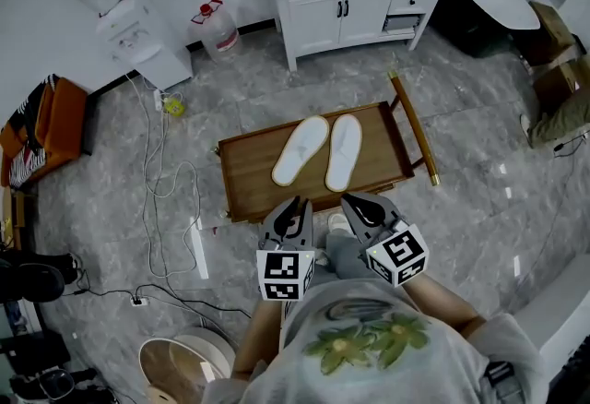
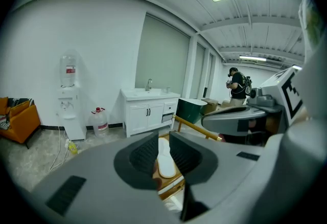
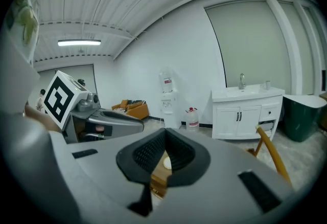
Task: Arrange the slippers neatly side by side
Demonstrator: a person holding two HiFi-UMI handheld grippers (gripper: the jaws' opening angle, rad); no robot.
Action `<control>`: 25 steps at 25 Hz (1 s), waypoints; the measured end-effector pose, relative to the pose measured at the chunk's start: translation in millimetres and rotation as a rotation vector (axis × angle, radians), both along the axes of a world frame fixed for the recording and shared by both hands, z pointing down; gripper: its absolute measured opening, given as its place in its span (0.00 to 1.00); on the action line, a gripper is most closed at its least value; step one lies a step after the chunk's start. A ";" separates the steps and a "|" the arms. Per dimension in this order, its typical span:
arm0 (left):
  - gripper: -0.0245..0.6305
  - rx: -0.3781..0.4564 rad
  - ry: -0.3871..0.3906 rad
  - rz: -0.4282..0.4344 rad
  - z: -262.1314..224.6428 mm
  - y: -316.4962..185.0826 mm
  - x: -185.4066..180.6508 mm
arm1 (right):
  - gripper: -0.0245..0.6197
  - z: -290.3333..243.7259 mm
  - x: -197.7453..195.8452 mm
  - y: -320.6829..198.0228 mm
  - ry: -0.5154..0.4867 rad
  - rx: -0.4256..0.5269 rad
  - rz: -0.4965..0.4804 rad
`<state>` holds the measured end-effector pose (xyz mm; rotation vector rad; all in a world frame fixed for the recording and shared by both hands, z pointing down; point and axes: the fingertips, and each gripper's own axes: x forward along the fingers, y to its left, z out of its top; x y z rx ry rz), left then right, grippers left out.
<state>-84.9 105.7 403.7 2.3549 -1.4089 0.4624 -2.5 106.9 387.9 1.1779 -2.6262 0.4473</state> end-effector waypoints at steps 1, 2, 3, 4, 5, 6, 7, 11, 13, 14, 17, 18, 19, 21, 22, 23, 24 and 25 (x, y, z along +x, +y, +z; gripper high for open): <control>0.16 -0.006 -0.008 0.008 2.3 -6.0 2.6 | 0.05 1.1 1.5 -6.1 0.000 -0.004 -0.005; 0.20 -0.012 -0.018 0.019 4.4 -12.2 5.2 | 0.05 1.9 2.6 -12.4 0.000 -0.007 -0.010; 0.25 -0.014 -0.031 0.027 5.7 -19.0 7.3 | 0.05 2.6 3.4 -18.9 -0.001 -0.009 -0.016; 0.26 -0.011 -0.046 0.033 6.3 -26.1 8.8 | 0.05 3.2 4.0 -25.1 -0.002 -0.011 -0.022; 0.27 -0.006 -0.062 0.037 7.3 -33.0 9.9 | 0.05 3.6 4.6 -30.9 -0.004 -0.014 -0.028; 0.29 -0.004 -0.077 0.041 9.4 -39.2 10.8 | 0.05 4.2 5.3 -36.3 -0.006 -0.016 -0.033; 0.31 -0.004 -0.094 0.046 12.3 -44.9 11.5 | 0.05 5.2 6.1 -41.6 -0.007 -0.017 -0.037; 0.35 0.001 -0.147 0.058 24.7 -66.5 15.0 | 0.05 13.4 11.0 -63.2 -0.004 -0.025 -0.061; 0.36 -0.004 -0.157 0.059 31.5 -74.2 17.0 | 0.05 17.7 14.7 -71.4 -0.005 -0.031 -0.067; 0.36 -0.009 -0.163 0.058 35.1 -77.9 17.3 | 0.05 19.5 16.3 -75.3 -0.006 -0.033 -0.069; 0.37 -0.024 -0.186 0.053 45.7 -90.4 15.9 | 0.05 24.9 18.9 -88.2 -0.004 -0.039 -0.073; 0.37 -0.030 -0.192 0.052 49.6 -94.6 15.2 | 0.05 27.0 19.5 -92.8 -0.003 -0.042 -0.074; 0.38 -0.039 -0.197 0.051 54.6 -97.8 14.7 | 0.05 29.6 20.4 -97.0 0.000 -0.046 -0.076; 0.38 -0.061 -0.204 0.048 66.5 -100.7 15.1 | 0.05 36.7 23.2 -102.8 0.007 -0.060 -0.081; 0.38 -0.070 -0.211 0.050 71.6 -101.8 15.7 | 0.05 41.4 24.2 -105.1 0.007 -0.070 -0.083; 0.39 -0.077 -0.220 0.054 75.7 -103.6 16.4 | 0.05 45.9 24.7 -108.2 0.005 -0.078 -0.085; 0.39 -0.081 -0.231 0.060 79.1 -106.6 17.3 | 0.05 49.3 24.8 -112.6 0.004 -0.082 -0.087; 0.40 -0.084 -0.243 0.067 82.4 -110.5 18.1 | 0.05 51.9 24.7 -118.0 0.003 -0.083 -0.088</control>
